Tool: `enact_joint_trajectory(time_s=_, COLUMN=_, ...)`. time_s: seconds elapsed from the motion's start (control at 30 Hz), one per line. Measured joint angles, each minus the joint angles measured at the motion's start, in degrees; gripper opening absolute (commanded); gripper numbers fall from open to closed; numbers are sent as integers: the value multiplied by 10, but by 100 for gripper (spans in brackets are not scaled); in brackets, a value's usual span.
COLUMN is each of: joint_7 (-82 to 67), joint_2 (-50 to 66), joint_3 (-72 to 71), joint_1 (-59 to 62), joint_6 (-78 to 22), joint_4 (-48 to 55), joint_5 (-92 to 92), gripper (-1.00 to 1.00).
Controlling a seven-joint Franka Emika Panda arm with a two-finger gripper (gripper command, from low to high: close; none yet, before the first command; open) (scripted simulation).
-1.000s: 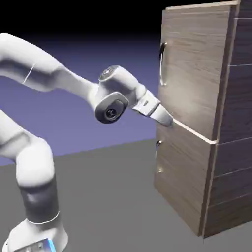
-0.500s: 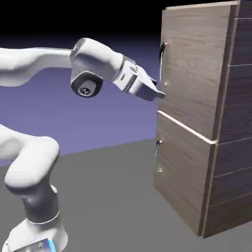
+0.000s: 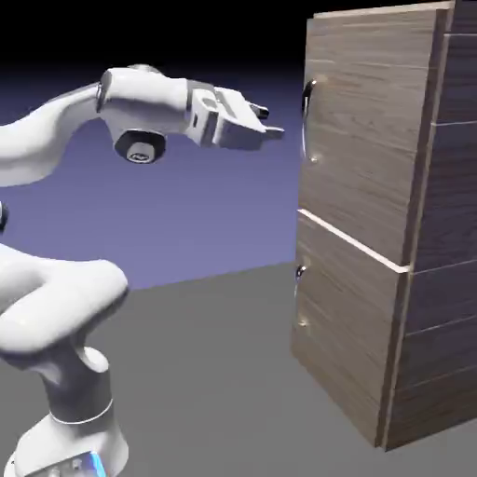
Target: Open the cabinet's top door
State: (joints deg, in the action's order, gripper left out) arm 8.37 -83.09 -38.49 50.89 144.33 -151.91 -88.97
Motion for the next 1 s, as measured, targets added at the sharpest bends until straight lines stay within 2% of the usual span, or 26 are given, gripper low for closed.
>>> enact_joint_trajectory(time_s=0.4, joint_7=-115, joint_2=-170, joint_3=-129, joint_1=173, joint_6=-100, joint_4=31, joint_5=-299, gripper=0)
enact_joint_trajectory(time_s=0.6, joint_7=-118, joint_2=-179, joint_3=-157, joint_1=265, joint_6=-127, joint_4=87, joint_5=-371, gripper=0)
enact_joint_trajectory(time_s=0.63, joint_7=-117, joint_2=-179, joint_3=-160, joint_1=278, joint_6=-130, joint_4=95, joint_5=-379, gripper=-100)
enact_joint_trajectory(time_s=0.7, joint_7=-117, joint_2=-179, joint_3=-160, joint_1=278, joint_6=-130, joint_4=95, joint_5=-379, gripper=-100)
enact_joint_trajectory(time_s=1.0, joint_7=-258, joint_2=-167, joint_3=-42, joint_1=217, joint_6=-355, joint_4=-53, joint_5=-395, gripper=-100)
